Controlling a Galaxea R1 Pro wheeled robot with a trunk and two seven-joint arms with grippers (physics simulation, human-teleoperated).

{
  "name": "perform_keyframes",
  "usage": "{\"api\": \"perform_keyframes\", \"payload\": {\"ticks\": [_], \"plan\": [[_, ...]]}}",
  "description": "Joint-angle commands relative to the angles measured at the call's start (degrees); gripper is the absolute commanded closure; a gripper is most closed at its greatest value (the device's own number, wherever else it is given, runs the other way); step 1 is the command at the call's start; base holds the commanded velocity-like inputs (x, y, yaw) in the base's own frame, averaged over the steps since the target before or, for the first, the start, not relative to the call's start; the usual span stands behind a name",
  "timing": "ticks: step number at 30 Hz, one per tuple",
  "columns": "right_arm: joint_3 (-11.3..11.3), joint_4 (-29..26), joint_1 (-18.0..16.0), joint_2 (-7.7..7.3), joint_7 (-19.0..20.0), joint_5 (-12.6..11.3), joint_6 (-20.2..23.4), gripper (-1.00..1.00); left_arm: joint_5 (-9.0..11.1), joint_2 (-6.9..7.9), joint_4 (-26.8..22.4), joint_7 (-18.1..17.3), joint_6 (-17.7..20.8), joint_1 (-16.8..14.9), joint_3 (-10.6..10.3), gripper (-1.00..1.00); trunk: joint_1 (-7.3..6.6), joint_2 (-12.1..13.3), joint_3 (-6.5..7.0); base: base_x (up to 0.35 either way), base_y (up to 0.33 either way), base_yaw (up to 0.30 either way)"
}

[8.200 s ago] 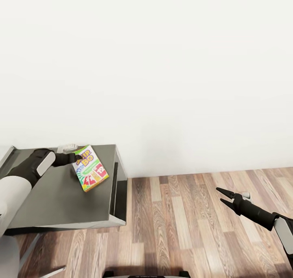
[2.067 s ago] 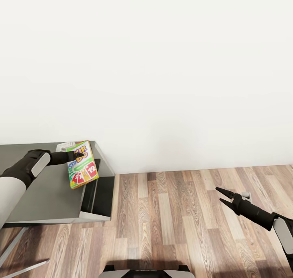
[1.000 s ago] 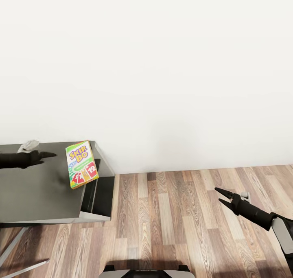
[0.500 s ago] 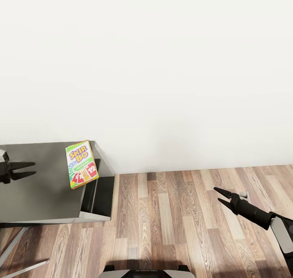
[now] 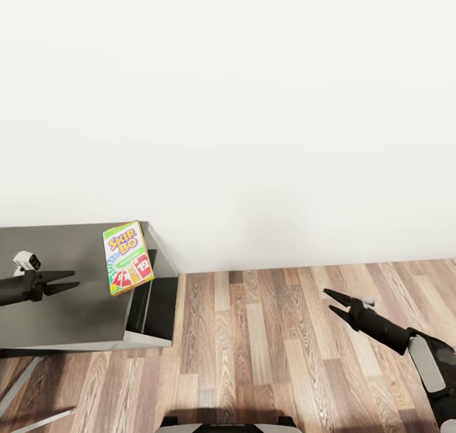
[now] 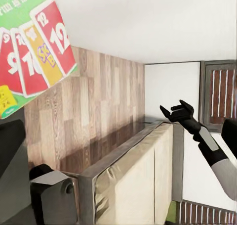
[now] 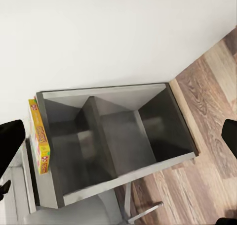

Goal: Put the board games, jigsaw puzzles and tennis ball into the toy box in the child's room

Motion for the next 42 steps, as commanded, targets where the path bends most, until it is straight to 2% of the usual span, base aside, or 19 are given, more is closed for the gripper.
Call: {"api": "perform_keyframes", "payload": {"ticks": [1, 5, 9, 13, 23, 31, 42], "plan": [[-0.09, -0.16, -0.04, 0.7, 0.15, 0.02, 0.31, -1.0, 0.24, -0.45, -0.01, -0.27, 0.58, -0.07, -0.4, -1.0, 0.03, -0.1, 0.01, 0.0, 0.0, 0.0], [-0.09, -1.66, -0.04, 1.93, 0.15, -0.12, 0.49, -1.0, 0.17, -2.08, -0.06, -0.27, 0.55, -0.05, -0.42, -1.0, 0.03, -0.1, 0.38, 0.0, 0.0, 0.0], [0.09, -1.57, -0.04, 2.73, 0.01, -0.05, 0.25, -1.0, 0.08, -2.55, -0.07, -0.16, 0.54, -0.04, -0.42, -1.0, 0.03, -0.1, 0.76, 0.0, 0.0, 0.0], [0.83, -1.56, -0.04, 3.51, 0.01, -0.01, 0.17, -1.0, 0.06, -2.62, -0.07, -0.27, 0.53, -0.04, -0.35, -1.0, 0.03, -0.1, 1.14, 0.0, 0.0, 0.0], [1.21, -1.58, -0.04, 4.26, -0.43, 0.07, -0.05, -1.0, 0.05, -2.51, -0.08, -0.27, 0.51, -0.04, -0.25, -1.0, 0.03, -0.1, 2.09, 0.0, 0.0, 0.0], [2.11, -1.6, -0.04, 4.84, -2.57, 0.1, -0.08, -1.0, 0.06, -2.67, -0.08, -0.19, 0.45, -0.04, -0.4, -1.0, 0.03, -0.1, 2.85, 0.0, 0.0, 0.0], [2.37, -1.6, -0.04, 5.0, -3.08, 0.05, -0.5, -1.0, 0.08, -2.73, -0.08, -0.18, 0.44, -0.04, -0.42, -1.0, 0.03, -0.1, 3.89, 0.0, 0.0, 0.0]]}}
